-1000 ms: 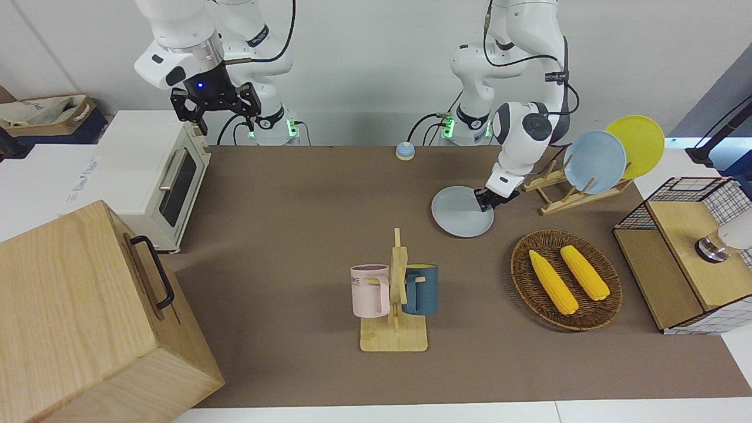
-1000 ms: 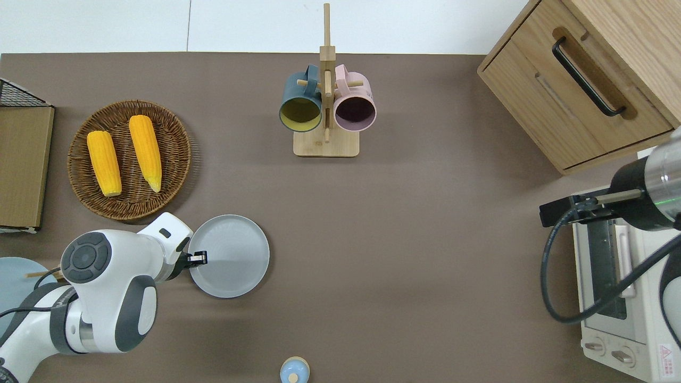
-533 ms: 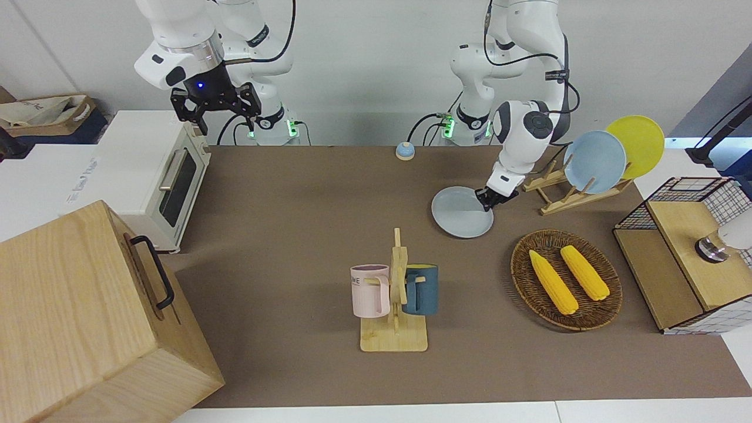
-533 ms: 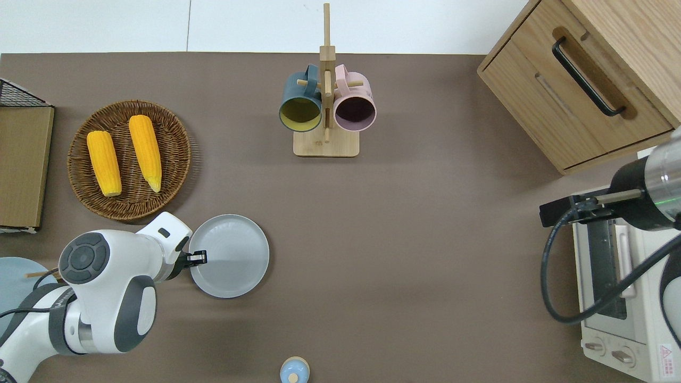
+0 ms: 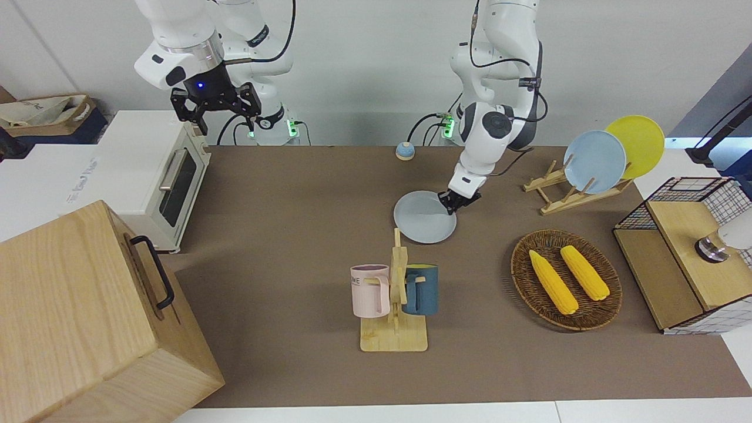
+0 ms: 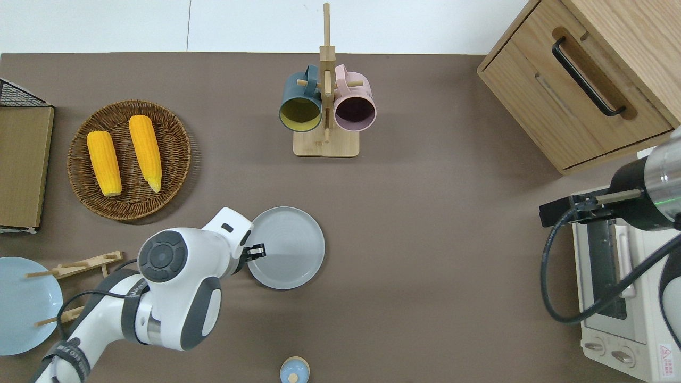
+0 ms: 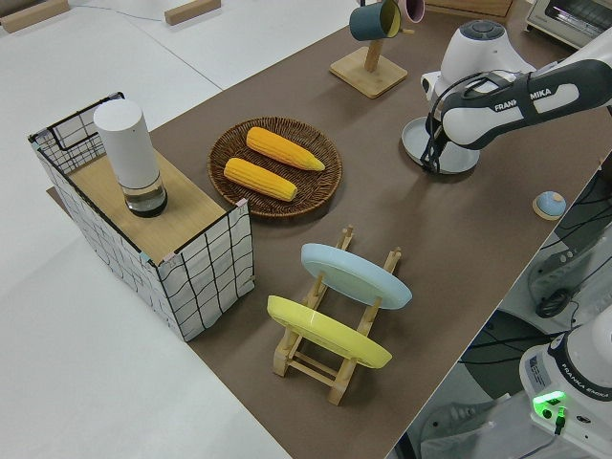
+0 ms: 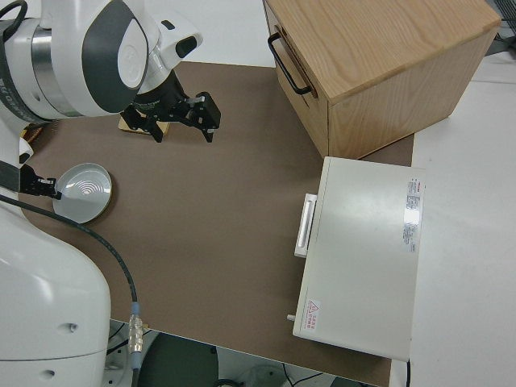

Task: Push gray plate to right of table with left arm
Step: 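Push the gray plate with the left gripper away from the basket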

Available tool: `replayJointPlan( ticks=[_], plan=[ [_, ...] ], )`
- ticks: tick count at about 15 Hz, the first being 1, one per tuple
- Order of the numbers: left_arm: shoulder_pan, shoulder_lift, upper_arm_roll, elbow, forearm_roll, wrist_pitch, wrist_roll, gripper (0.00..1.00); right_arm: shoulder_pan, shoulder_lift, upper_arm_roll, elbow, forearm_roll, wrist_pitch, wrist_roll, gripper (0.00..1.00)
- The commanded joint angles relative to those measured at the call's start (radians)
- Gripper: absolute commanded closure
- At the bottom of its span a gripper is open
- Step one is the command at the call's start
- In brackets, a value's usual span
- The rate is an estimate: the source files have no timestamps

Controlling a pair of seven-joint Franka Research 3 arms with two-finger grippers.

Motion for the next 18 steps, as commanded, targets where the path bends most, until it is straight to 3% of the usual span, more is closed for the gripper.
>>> replayJointPlan(
  ticks=[1, 8, 18],
  plan=[
    [-0.117, 0.114, -0.002, 0.097, -0.019, 0.026, -0.146, 1.00, -0.011, -0.008, 0.006, -0.001, 0.010, -0.012, -0.003, 0.017],
    [-0.289, 0.224, -0.009, 0.235, -0.019, 0.026, -0.358, 1.00, -0.011, -0.008, 0.004, 0.001, 0.008, -0.012, -0.003, 0.017],
    [-0.464, 0.299, -0.011, 0.373, -0.017, 0.026, -0.556, 1.00, -0.011, -0.008, 0.006, 0.001, 0.008, -0.012, -0.003, 0.017]
  ],
)
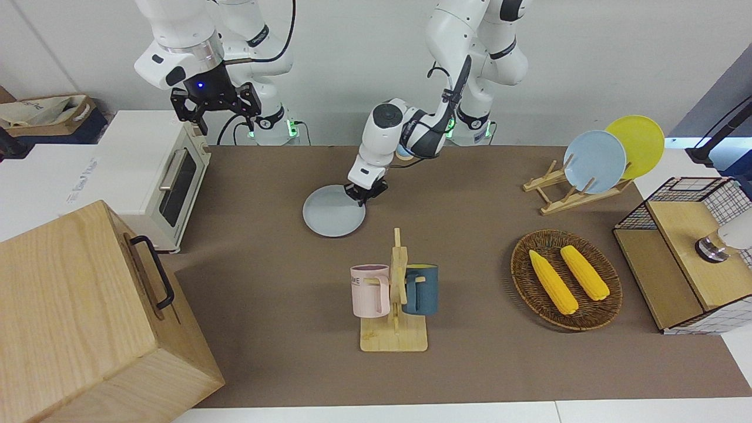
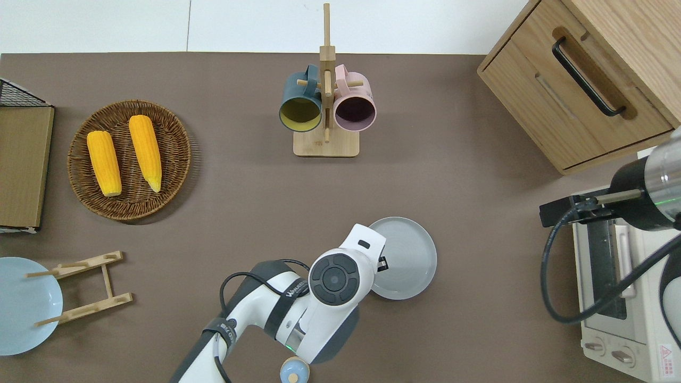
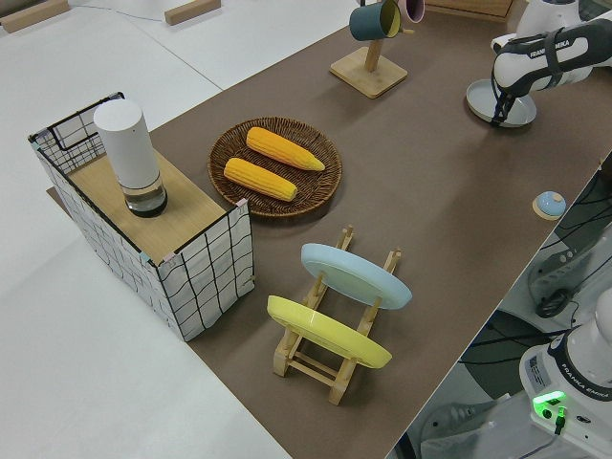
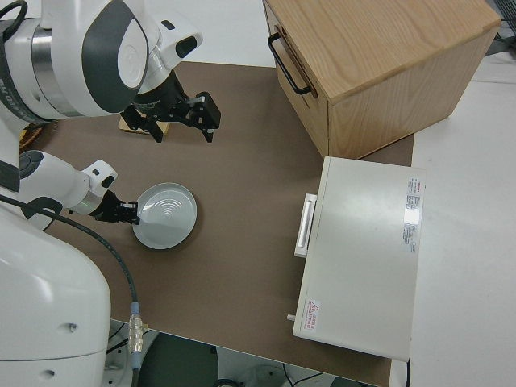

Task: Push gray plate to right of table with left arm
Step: 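Push the gray plate with the left gripper away from the basket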

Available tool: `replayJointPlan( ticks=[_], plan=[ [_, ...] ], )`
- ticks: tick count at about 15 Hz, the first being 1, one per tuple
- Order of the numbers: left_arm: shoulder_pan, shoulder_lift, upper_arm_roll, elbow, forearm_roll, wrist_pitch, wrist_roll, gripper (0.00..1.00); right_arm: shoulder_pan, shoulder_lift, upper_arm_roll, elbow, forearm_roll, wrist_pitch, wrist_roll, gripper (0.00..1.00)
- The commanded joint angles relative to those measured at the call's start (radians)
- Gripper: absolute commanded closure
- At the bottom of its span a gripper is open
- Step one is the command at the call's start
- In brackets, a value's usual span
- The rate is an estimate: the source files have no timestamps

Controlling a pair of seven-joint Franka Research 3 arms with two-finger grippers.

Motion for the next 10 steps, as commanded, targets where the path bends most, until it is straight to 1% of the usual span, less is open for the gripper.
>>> replayJointPlan(
  ticks=[1, 2, 5, 10],
  plan=[
    [-0.067, 0.070, 0.007, 0.090, -0.011, 0.004, -0.078, 1.00, -0.011, -0.008, 0.006, 0.001, 0.008, -0.012, -0.003, 0.017],
    [-0.077, 0.088, 0.003, 0.106, -0.008, 0.004, -0.096, 1.00, -0.011, -0.008, 0.006, -0.001, 0.010, -0.012, -0.003, 0.017],
    [-0.082, 0.108, -0.008, 0.129, 0.001, 0.003, -0.115, 1.00, -0.011, -0.008, 0.006, 0.001, 0.008, -0.012, -0.003, 0.017],
    [-0.081, 0.107, -0.011, 0.129, 0.001, 0.003, -0.113, 1.00, -0.011, -0.008, 0.006, 0.001, 0.008, -0.012, -0.003, 0.017]
  ],
)
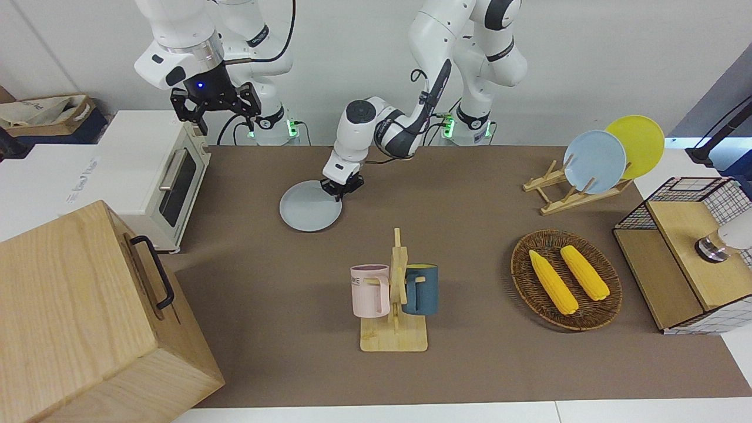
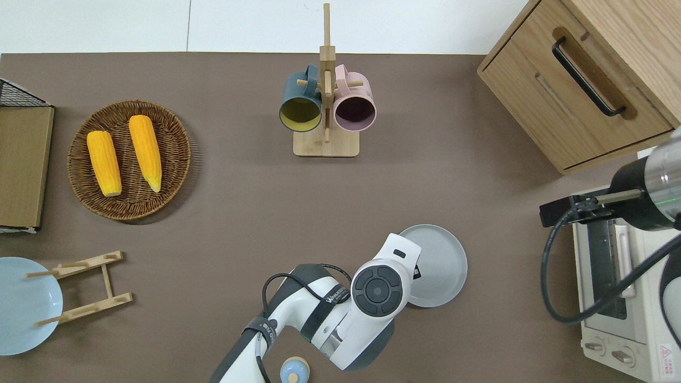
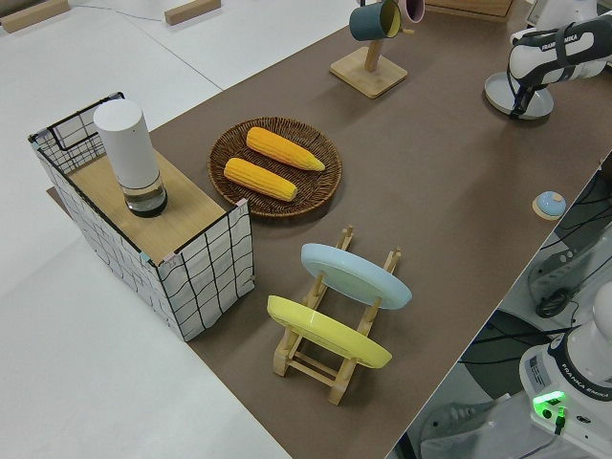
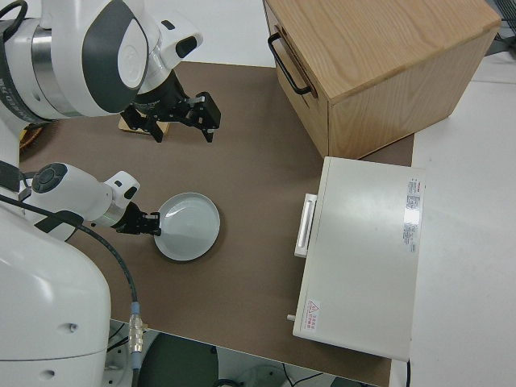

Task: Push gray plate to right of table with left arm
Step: 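Push the gray plate with the left gripper away from the basket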

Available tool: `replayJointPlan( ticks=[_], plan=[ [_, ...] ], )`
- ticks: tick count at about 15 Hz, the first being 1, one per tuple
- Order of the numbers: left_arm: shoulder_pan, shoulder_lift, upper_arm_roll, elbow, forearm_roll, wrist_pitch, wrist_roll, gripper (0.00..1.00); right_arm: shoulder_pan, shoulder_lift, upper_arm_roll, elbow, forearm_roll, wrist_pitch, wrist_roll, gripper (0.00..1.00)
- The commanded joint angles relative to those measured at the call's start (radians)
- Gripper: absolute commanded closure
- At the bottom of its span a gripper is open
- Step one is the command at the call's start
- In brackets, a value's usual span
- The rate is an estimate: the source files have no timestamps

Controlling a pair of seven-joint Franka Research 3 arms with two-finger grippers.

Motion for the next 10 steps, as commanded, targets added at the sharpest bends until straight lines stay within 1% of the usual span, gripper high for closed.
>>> replayJointPlan(
  ticks=[1, 2, 3, 4, 5, 7, 10],
  plan=[
    [-0.004, 0.025, 0.000, 0.021, 0.001, 0.001, -0.011, 0.89, -0.011, -0.008, 0.006, -0.001, 0.008, -0.012, -0.003, 0.017],
    [-0.001, 0.025, 0.000, 0.019, 0.003, -0.002, -0.003, 0.45, -0.011, -0.008, 0.006, -0.001, 0.008, -0.012, -0.003, 0.017],
    [0.001, 0.025, 0.000, 0.019, 0.003, -0.004, -0.002, 0.26, -0.011, -0.008, 0.006, -0.001, 0.008, -0.012, -0.003, 0.017],
    [-0.001, 0.024, 0.002, 0.019, 0.003, -0.005, 0.000, 0.19, -0.011, -0.008, 0.006, 0.001, 0.008, -0.012, -0.003, 0.017],
    [0.002, 0.019, 0.002, 0.019, 0.003, -0.005, 0.004, 0.01, -0.011, -0.008, 0.004, -0.001, 0.008, -0.012, -0.001, 0.017],
    [0.005, 0.004, 0.006, 0.018, 0.003, -0.011, 0.006, 0.01, -0.011, -0.008, 0.006, 0.001, 0.008, -0.012, -0.001, 0.017],
    [0.013, -0.045, 0.015, -0.002, 0.001, -0.045, 0.018, 0.01, -0.011, -0.008, 0.006, 0.001, 0.008, -0.012, -0.003, 0.017]
  ],
)
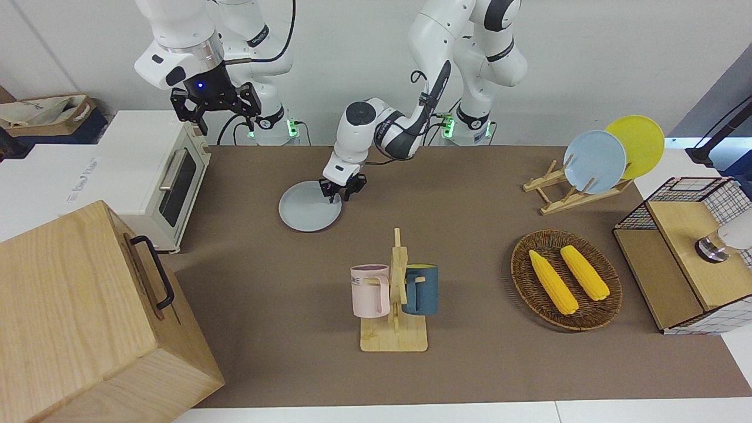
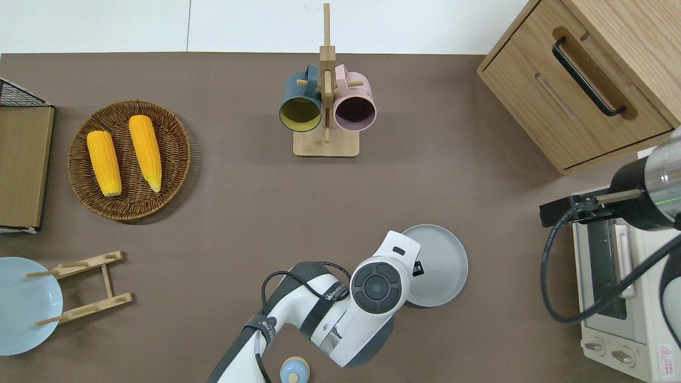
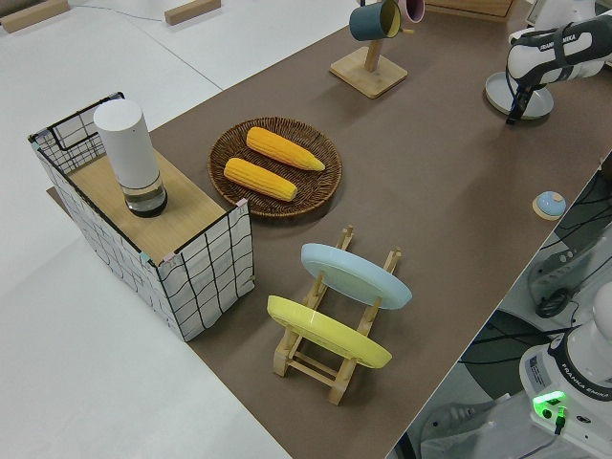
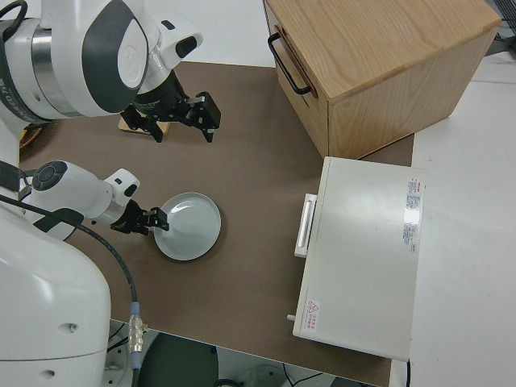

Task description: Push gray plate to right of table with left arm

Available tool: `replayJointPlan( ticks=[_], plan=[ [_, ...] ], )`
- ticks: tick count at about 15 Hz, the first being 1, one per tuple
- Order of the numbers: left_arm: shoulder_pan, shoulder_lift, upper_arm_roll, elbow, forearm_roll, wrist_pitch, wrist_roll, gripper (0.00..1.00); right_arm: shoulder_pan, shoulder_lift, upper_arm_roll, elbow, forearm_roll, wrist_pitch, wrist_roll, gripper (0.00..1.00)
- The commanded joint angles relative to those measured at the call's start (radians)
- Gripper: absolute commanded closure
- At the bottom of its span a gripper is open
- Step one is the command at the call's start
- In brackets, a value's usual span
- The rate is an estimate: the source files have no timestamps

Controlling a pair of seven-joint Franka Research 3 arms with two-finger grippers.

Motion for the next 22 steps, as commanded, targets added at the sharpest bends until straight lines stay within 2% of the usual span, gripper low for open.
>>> replayJointPlan(
  ticks=[1, 7, 13, 17, 22],
  plan=[
    [0.026, -0.063, 0.009, -0.012, 0.001, -0.074, 0.032, 0.01, -0.011, -0.008, 0.006, -0.001, 0.008, -0.012, -0.003, 0.017],
    [0.159, -0.182, 0.009, -0.014, -0.004, -0.302, 0.255, 0.01, -0.011, -0.008, 0.006, 0.001, 0.008, -0.012, -0.001, 0.017],
    [0.398, -0.319, 0.012, 0.034, -0.005, -0.569, 0.503, 0.01, -0.011, -0.008, 0.006, 0.001, 0.008, -0.012, -0.003, 0.017],
    [0.523, -0.336, 0.012, 0.144, 0.019, -0.724, 0.618, 0.01, -0.011, -0.008, 0.004, 0.001, 0.008, -0.012, -0.003, 0.017],
    [0.659, -0.335, 0.012, 0.273, 0.102, -0.882, 0.783, 0.01, -0.011, -0.008, 0.006, -0.001, 0.008, -0.012, -0.003, 0.017]
  ],
)
